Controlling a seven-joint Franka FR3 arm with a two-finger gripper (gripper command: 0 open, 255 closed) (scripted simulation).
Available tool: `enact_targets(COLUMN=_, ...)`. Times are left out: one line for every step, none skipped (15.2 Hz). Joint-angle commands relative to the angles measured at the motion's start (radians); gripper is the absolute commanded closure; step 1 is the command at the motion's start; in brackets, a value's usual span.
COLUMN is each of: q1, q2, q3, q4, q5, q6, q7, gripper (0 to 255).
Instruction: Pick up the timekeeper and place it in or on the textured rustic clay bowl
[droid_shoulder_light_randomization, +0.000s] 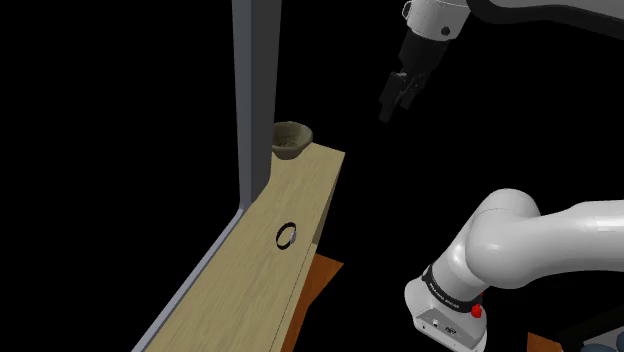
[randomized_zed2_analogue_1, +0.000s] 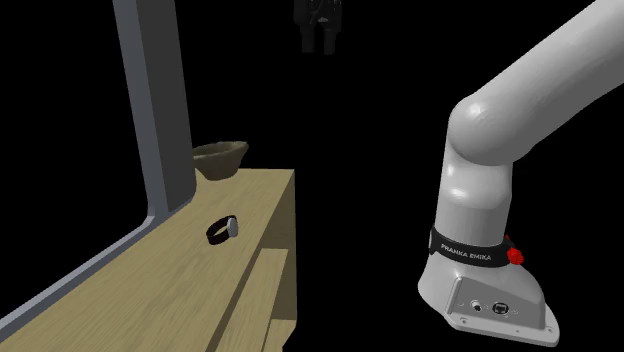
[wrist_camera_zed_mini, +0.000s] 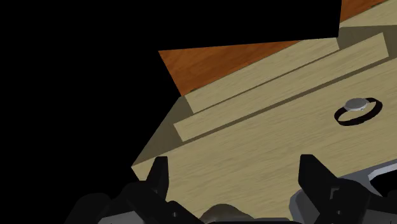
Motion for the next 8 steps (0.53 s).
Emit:
enact_targets(q1=0.000, q2=0.000, q3=0.000, q4=0.000, q5=0.000, q6=0.000, q7=0.000, gripper=0)
enact_targets(q1=-0.002, q2=-0.005, q3=0.016, q4=-0.029, q5=0.016, q6=0.020, q7=0.037, gripper=0)
enact_targets(q1=-0.004, q2=-0.009, q3=0.033, q4=-0.056, q5=0.033, q6=0.041, q7=0.073, gripper=0)
enact_targets(q1=-0.006, q2=-0.011, q3=0.049, q4=-0.082, q5=0.050, q6=0.063, q7=0.110, gripper=0)
enact_targets(q1=-0.007, q2=-0.012, q3=0.067, q4=-0.107, q5=0.067, q6=0.085, q7=0.146, gripper=0)
enact_targets(q1=-0.008, q2=-0.010, q3=0.085, q4=-0.130, q5=0.085, q6=0.108, q7=0.182, gripper=0)
enact_targets(q1=-0.009, q2=-0.007, q3=0.103, q4=-0.152, q5=0.103, q6=0.132, q7=0.219, gripper=0)
enact_targets(q1=-0.010, q2=-0.003, q3=0.121, q4=-0.173, q5=0.121, q6=0.156, q7=0.255, gripper=0)
